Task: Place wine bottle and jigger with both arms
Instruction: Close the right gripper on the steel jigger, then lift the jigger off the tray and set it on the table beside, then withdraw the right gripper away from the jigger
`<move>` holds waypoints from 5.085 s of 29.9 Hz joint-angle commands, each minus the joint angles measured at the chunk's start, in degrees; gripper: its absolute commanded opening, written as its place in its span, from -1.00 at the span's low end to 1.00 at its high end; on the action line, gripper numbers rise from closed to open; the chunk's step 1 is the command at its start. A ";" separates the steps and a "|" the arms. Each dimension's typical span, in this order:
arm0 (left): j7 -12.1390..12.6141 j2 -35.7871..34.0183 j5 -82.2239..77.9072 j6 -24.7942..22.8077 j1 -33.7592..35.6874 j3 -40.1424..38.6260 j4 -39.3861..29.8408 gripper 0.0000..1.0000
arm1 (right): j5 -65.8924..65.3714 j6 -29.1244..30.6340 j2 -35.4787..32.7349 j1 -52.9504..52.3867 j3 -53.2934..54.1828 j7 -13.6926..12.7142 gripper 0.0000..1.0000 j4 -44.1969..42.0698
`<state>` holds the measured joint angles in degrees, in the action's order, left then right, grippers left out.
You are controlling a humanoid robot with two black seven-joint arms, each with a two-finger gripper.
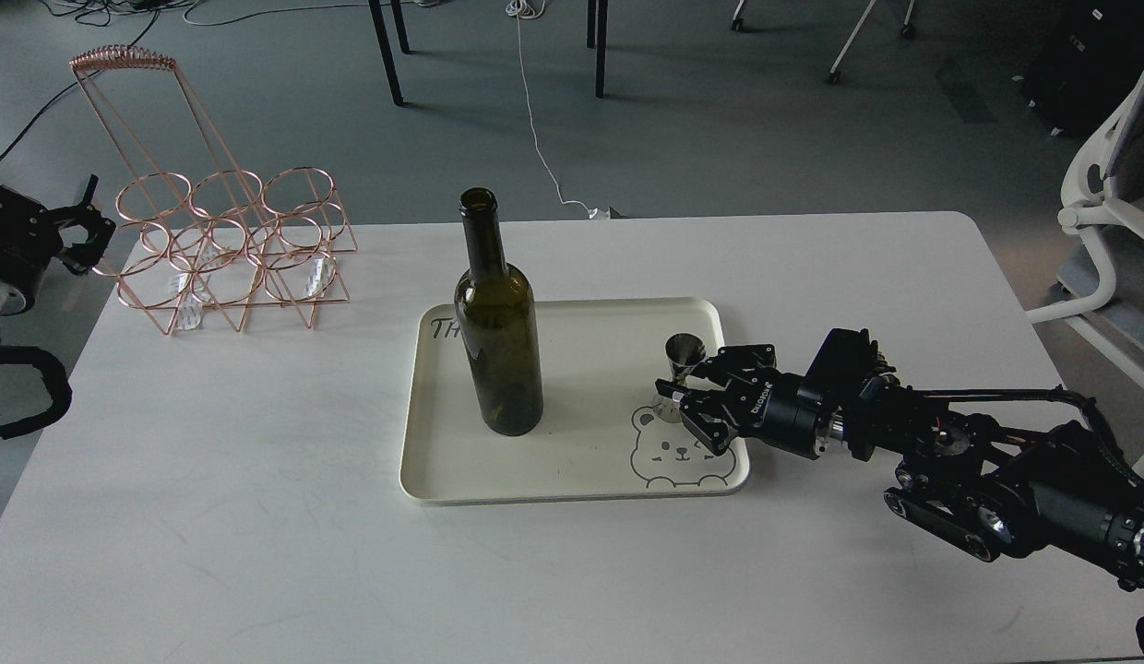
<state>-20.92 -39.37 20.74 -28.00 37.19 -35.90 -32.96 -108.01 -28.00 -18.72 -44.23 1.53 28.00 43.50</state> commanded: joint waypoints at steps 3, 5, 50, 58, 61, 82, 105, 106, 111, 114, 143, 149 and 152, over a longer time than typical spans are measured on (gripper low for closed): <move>0.00 -0.01 0.00 0.00 0.07 -0.05 0.00 0.97 | 0.00 0.00 0.08 0.02 0.14 0.00 -0.66 0.00; 0.00 -0.01 0.00 0.00 -0.01 -0.05 0.00 0.97 | 0.00 0.00 0.08 0.11 0.23 0.00 -0.73 -0.08; 0.00 0.34 0.00 0.00 0.07 -0.05 0.00 0.97 | 16.60 0.00 -19.07 4.40 10.25 0.00 -0.97 2.29; 0.00 0.26 0.00 0.00 0.07 0.13 -0.26 0.97 | 19.33 0.00 -19.25 9.86 10.34 0.00 -0.97 -4.99; 0.09 0.08 0.00 0.00 0.16 0.13 -0.35 0.97 | 21.87 0.00 -18.29 10.04 9.81 0.00 -0.97 -5.01; 0.09 -0.71 0.00 0.00 0.25 0.13 -0.35 0.97 | 22.67 0.00 -16.44 11.80 9.64 0.00 -0.36 -4.30; 0.09 -0.89 0.00 0.00 0.25 0.04 -0.35 0.97 | 22.85 0.00 -31.98 15.49 9.63 0.00 0.53 12.39; 0.09 -0.89 0.00 0.00 0.34 0.04 -0.35 0.97 | 22.85 0.00 -33.30 15.49 10.07 0.00 0.54 13.18; 0.18 -0.97 0.00 0.00 0.51 0.13 -0.35 0.97 | 24.25 0.00 -37.88 12.25 13.58 0.00 0.67 16.70; 0.26 -1.06 0.00 0.00 0.78 0.30 -0.35 0.97 | 27.75 0.00 -39.20 8.39 15.52 0.00 0.79 18.81; 0.70 -6.42 -3.08 0.00 2.71 0.57 -0.44 0.97 | 121.51 47.83 -10.04 -14.23 19.65 0.00 0.98 -20.27; 0.88 -10.89 -7.73 0.00 7.10 0.66 -3.32 0.97 | 130.95 53.93 -8.27 -10.18 21.58 0.00 0.99 -23.81; 0.70 -15.90 -10.01 0.00 8.42 0.66 -11.57 0.96 | 130.95 54.11 -8.27 -9.21 23.69 0.00 0.99 -23.73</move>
<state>-20.02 -51.18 12.81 -28.00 44.39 -35.24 -37.88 22.57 25.75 -27.04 -54.34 23.47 28.01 19.81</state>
